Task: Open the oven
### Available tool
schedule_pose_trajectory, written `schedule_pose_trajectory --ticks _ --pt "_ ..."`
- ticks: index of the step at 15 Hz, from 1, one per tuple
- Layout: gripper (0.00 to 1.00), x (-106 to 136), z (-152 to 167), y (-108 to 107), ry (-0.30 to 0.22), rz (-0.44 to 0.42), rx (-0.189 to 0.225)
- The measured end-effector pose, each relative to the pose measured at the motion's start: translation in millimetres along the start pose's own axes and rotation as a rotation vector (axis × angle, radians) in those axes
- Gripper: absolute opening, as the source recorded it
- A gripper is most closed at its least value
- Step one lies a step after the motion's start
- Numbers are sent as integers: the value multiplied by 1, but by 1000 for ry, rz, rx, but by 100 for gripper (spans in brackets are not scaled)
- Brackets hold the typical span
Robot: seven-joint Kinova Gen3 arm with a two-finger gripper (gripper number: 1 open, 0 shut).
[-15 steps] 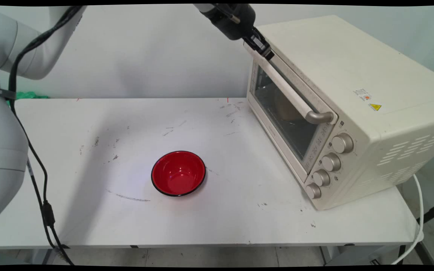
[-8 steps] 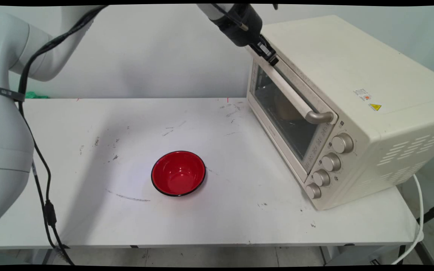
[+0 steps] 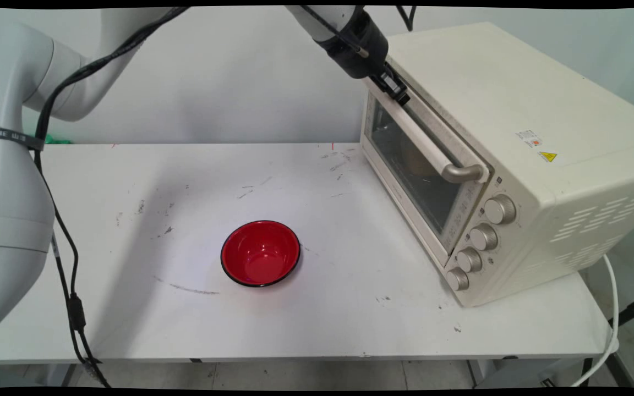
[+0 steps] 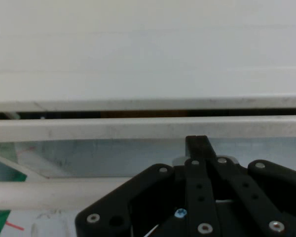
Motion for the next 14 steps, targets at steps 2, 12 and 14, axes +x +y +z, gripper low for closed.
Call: schedule_pose_trajectory --ticks 2,12,14 --pt "0 -4 0 1 -15 2 -2" --pt "0 -34 -19 10 -50 36 -8" --pt "0 -41 -23 12 -53 45 -8"
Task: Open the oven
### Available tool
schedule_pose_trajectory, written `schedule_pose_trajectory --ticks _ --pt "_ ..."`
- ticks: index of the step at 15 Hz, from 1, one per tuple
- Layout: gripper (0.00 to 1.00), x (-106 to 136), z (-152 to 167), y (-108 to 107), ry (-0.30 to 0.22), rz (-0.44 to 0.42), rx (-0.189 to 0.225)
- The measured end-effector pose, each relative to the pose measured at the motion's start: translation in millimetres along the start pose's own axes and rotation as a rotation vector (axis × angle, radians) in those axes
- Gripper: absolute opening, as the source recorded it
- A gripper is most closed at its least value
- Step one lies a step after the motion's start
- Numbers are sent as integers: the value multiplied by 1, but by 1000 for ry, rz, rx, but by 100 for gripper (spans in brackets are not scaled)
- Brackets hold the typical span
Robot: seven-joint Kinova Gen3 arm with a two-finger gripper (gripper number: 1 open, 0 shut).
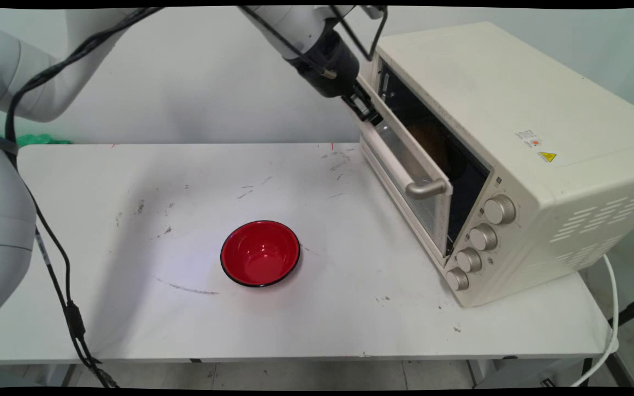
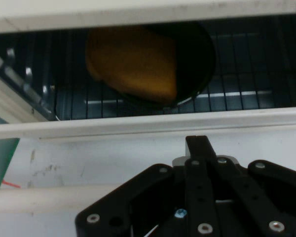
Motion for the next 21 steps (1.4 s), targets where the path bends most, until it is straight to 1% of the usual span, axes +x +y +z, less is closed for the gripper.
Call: schedule_pose_trajectory --ticks 7,10,15,21 --pt "0 -33 -9 6 -1 0 3" --pt "0 -51 -11 9 18 -15 9" --pt "0 -85 -12 14 63 -38 15" --pt "0 -121 -10 21 100 -43 14"
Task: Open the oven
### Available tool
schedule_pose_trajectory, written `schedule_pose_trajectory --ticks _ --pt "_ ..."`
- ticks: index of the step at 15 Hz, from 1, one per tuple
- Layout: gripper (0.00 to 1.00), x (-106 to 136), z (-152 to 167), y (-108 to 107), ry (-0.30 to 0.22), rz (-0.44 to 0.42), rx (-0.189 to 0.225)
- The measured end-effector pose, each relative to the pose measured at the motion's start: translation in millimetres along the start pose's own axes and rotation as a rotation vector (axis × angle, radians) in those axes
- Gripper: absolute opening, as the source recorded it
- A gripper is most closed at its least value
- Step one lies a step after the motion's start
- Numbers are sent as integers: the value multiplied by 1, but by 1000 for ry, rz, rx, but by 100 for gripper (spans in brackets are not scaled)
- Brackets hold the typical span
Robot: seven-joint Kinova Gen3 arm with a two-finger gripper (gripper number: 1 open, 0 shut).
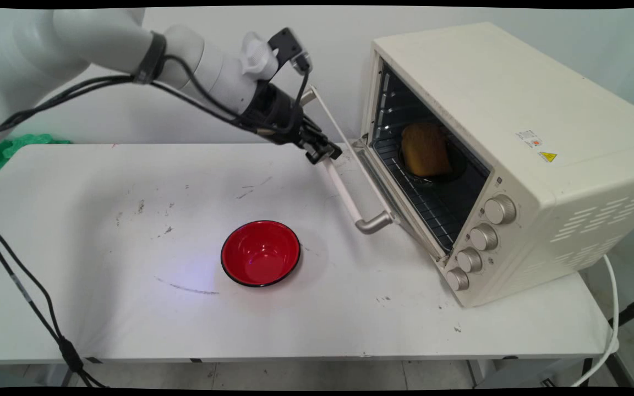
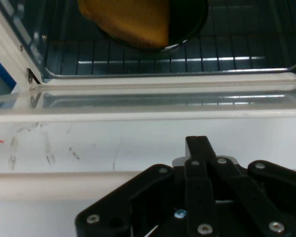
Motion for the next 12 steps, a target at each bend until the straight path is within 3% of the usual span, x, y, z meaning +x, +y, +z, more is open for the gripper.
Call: schedule_pose_trajectory --ticks 12 --pt "0 -59 3 3 22 -7 30"
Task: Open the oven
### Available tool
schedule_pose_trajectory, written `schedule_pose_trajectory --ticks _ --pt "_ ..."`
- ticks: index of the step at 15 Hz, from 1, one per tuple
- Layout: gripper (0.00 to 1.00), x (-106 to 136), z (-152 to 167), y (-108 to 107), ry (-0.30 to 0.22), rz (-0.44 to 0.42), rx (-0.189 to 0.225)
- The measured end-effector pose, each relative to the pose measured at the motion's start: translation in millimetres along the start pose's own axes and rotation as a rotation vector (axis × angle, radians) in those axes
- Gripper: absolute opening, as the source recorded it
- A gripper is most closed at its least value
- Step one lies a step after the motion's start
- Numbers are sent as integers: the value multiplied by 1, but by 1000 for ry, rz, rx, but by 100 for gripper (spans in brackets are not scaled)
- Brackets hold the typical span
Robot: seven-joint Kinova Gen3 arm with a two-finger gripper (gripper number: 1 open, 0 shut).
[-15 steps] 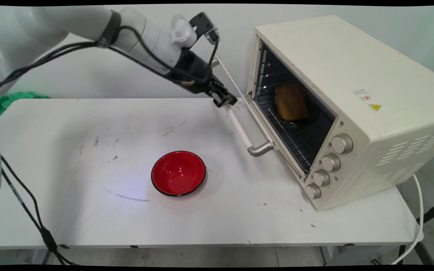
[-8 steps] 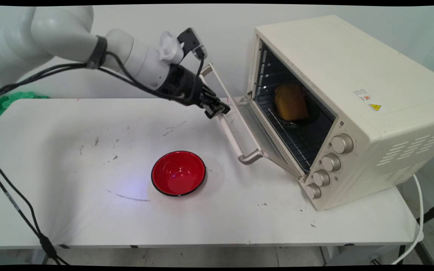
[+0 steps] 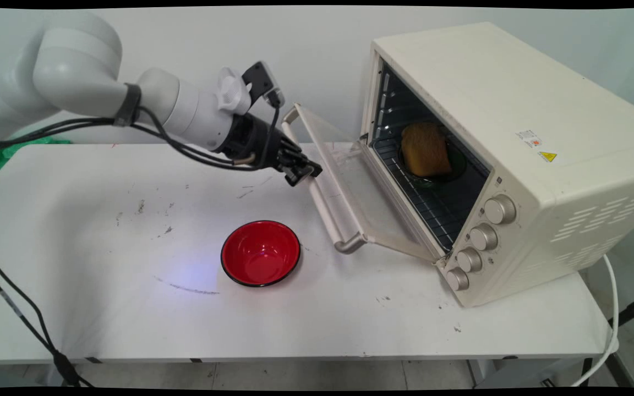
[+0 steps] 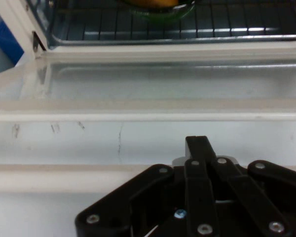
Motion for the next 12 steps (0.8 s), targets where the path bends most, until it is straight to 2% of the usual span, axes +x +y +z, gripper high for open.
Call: schedule_pose_trajectory --ticks 5,12 --pt "0 -20 0 -2 5 -14 11" --pt "0 -37 1 -4 19 -30 22"
